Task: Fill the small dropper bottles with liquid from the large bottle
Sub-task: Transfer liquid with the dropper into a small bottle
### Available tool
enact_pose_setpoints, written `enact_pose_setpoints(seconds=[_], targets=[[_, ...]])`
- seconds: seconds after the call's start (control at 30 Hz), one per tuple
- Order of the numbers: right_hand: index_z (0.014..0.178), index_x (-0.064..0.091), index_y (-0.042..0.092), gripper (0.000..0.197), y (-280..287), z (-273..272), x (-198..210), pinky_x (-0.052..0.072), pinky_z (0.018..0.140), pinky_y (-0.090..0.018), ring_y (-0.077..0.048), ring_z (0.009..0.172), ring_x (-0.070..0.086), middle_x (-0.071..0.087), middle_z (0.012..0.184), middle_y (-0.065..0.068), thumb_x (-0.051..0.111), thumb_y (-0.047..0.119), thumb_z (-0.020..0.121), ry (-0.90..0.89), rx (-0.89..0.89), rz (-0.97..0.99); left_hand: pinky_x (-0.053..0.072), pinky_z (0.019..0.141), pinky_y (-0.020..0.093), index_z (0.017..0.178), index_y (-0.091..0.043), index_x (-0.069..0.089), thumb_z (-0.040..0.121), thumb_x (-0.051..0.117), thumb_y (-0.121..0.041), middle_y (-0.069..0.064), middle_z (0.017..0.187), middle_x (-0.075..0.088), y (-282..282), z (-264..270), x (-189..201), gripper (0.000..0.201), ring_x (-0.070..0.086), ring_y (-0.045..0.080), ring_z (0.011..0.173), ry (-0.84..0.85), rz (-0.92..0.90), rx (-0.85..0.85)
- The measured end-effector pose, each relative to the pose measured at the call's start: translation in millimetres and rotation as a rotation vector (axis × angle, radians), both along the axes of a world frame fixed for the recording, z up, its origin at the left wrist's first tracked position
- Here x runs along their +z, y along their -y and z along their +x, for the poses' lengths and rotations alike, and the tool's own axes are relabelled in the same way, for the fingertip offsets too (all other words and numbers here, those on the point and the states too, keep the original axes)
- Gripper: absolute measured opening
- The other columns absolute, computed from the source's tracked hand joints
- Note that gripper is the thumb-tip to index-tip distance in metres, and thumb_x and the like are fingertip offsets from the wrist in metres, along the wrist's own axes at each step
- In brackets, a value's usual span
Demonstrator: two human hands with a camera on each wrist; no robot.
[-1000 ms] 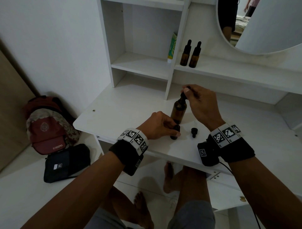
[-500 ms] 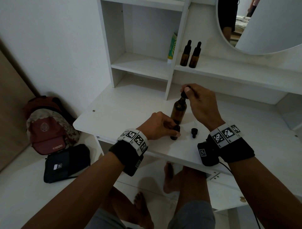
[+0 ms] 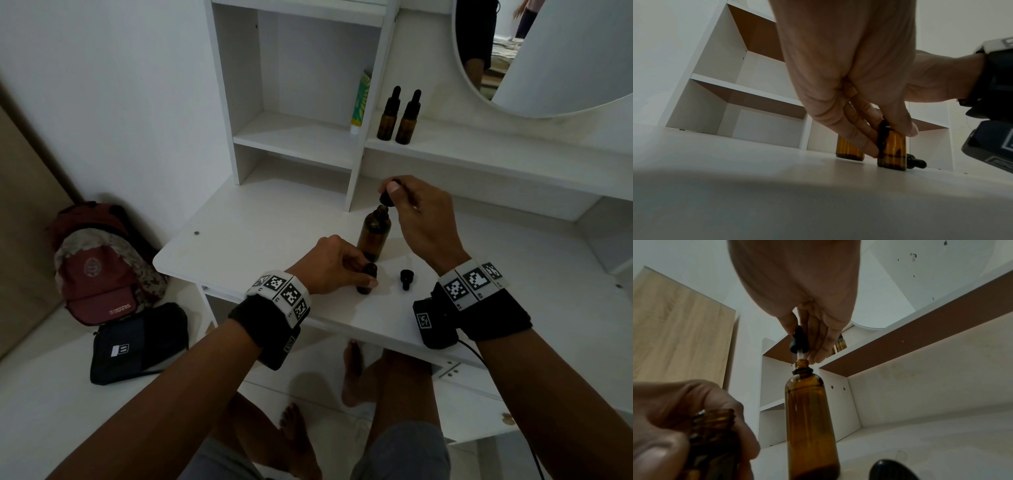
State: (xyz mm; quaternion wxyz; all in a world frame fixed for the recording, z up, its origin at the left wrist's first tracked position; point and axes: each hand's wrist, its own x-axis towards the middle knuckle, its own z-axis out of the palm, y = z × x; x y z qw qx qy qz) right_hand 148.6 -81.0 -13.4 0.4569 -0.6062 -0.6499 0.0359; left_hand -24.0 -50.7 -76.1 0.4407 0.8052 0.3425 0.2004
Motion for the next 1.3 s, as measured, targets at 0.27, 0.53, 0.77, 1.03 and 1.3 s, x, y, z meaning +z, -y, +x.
enact_pose_setpoints(seconds=[0.27, 0.53, 0.77, 1.03, 1.3], targets=[[0.103, 0.069, 0.009, 0.027, 0.4, -0.1, -0.8, 0.052, 0.078, -0.020, -0.011, 0.085, 0.065, 0.071, 0.093, -0.004, 0.046, 0.022, 0.101, 0.005, -0.008, 0.002, 0.054, 0.082, 0.013, 0.103, -0.012, 0.078, 0.076, 0.084, -0.020, 0.003, 0.096, 0.078, -0.9, -0.1, -0.8, 0.029, 0.072, 0.008, 0.087, 0.001, -0.010, 0.005], [0.106, 0.069, 0.009, 0.027, 1.0, 0.0, -1.0, 0.053, 0.079, -0.019, -0.011, 0.087, 0.066, 0.071, 0.096, -0.003, 0.046, 0.022, 0.101, 0.003, 0.001, 0.010, 0.057, 0.090, 0.026, 0.103, -0.011, 0.078, 0.077, 0.083, -0.021, 0.004, 0.097, 0.078, -0.8, -0.4, -0.2, 0.029, 0.073, 0.011, 0.088, -0.001, -0.003, -0.005], [0.104, 0.069, 0.008, 0.027, 2.8, -0.3, 4.1, 0.054, 0.078, -0.022, -0.012, 0.085, 0.066, 0.071, 0.093, -0.004, 0.046, 0.022, 0.102, 0.040, -0.016, 0.045, 0.056, 0.092, 0.025, 0.105, -0.011, 0.077, 0.077, 0.083, -0.020, 0.004, 0.097, 0.078, 0.1, -0.1, 0.8, 0.030, 0.073, 0.011, 0.090, -0.004, -0.028, -0.001], [0.114, 0.066, 0.009, 0.026, 19.5, -0.9, 48.3, 0.050, 0.080, -0.007, 0.006, 0.087, 0.066, 0.070, 0.097, 0.004, 0.048, 0.024, 0.101, -0.154, -0.045, 0.219, 0.055, 0.091, 0.023, 0.103, -0.012, 0.078, 0.076, 0.084, -0.020, 0.002, 0.095, 0.078, 0.2, -0.1, 2.1, 0.028, 0.073, 0.009, 0.089, -0.004, -0.049, 0.004], [0.112, 0.067, 0.010, 0.024, 36.1, -8.5, 40.7, 0.054, 0.080, -0.014, 0.002, 0.083, 0.067, 0.071, 0.093, 0.001, 0.051, 0.023, 0.100, -0.074, 0.058, 0.067, 0.056, 0.090, 0.023, 0.102, -0.014, 0.078, 0.075, 0.084, -0.023, 0.000, 0.095, 0.078, 0.5, -0.4, 1.3, 0.029, 0.072, 0.007, 0.088, -0.013, -0.028, 0.005]])
